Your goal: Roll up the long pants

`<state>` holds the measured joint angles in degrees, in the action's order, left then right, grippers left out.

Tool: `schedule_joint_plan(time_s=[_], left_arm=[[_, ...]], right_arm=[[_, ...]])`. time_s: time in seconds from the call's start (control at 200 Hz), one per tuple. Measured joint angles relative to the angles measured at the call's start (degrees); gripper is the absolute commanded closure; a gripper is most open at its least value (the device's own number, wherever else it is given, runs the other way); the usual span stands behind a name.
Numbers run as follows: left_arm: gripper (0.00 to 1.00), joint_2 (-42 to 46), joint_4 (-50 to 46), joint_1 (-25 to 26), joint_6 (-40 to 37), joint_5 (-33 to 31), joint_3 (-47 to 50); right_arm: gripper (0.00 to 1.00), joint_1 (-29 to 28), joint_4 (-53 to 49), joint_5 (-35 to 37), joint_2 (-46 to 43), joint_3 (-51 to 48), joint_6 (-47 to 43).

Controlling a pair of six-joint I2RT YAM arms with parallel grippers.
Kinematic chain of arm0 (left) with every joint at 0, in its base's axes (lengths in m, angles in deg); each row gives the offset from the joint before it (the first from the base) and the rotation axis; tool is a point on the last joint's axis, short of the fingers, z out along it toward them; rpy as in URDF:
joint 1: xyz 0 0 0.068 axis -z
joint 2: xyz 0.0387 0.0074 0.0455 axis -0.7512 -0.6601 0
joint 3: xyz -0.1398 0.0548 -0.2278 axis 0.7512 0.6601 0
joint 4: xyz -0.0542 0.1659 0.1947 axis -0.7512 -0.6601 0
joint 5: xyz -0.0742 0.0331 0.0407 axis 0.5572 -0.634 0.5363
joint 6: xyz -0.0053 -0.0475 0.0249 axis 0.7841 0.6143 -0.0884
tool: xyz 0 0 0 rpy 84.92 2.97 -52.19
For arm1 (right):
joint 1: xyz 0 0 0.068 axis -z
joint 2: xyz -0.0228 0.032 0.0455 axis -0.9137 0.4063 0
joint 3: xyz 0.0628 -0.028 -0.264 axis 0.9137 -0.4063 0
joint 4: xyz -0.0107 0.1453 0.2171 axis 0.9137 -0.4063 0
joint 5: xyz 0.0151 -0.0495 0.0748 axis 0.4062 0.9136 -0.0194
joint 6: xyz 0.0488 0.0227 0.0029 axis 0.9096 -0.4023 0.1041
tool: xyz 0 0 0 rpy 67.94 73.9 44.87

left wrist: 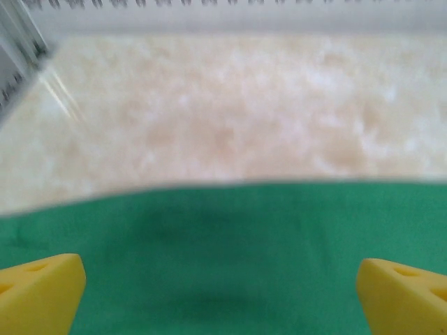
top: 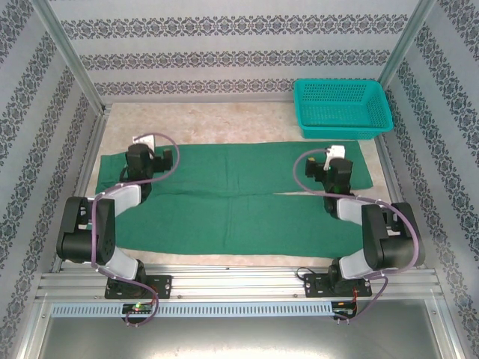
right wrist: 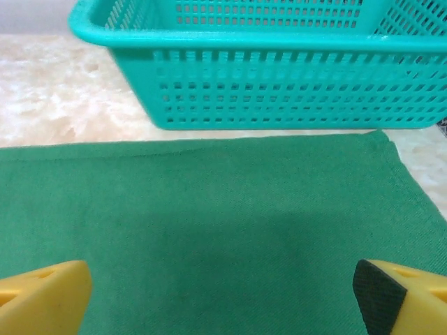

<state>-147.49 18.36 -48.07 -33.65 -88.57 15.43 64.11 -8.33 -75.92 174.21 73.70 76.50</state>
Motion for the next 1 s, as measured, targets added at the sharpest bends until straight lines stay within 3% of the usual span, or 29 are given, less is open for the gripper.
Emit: schedule_joint_plan(time_s=[0.2, 0.325, 0.51, 0.714, 0.804, 0.999], left_arm=[[0.00, 0.79, -9.97, -0.15, 3.19, 0.96, -2.97], [0.00, 0.31, -17.73, -0.37, 4.74, 4.00, -6.40], [0.00, -5.66, -26.51, -1.42, 8.50, 4.04, -20.50], [0.00, -10.12, -34.42, -3.74, 9.09, 1.53, -29.46], [0.00, -12.70, -38.73, -8.59, 11.37, 1.84, -33.44], [0.03, -20.96, -39.67, -25.14, 19.65, 6.99, -35.43]], right_arm=[[0.02, 0.35, -19.87, -2.47, 0.96, 19.71, 3.23], [0.02, 1.60, -29.79, -8.39, 4.94, 28.83, 8.20], [0.02, 3.48, -37.77, -15.74, 10.51, 33.07, 14.62], [0.02, 3.69, -43.93, -14.16, 10.10, 33.57, 16.17], [0.02, 3.87, -46.40, -11.58, 8.68, 33.81, 16.15], [0.02, 5.14, -49.66, -8.90, 7.41, 35.71, 16.33]])
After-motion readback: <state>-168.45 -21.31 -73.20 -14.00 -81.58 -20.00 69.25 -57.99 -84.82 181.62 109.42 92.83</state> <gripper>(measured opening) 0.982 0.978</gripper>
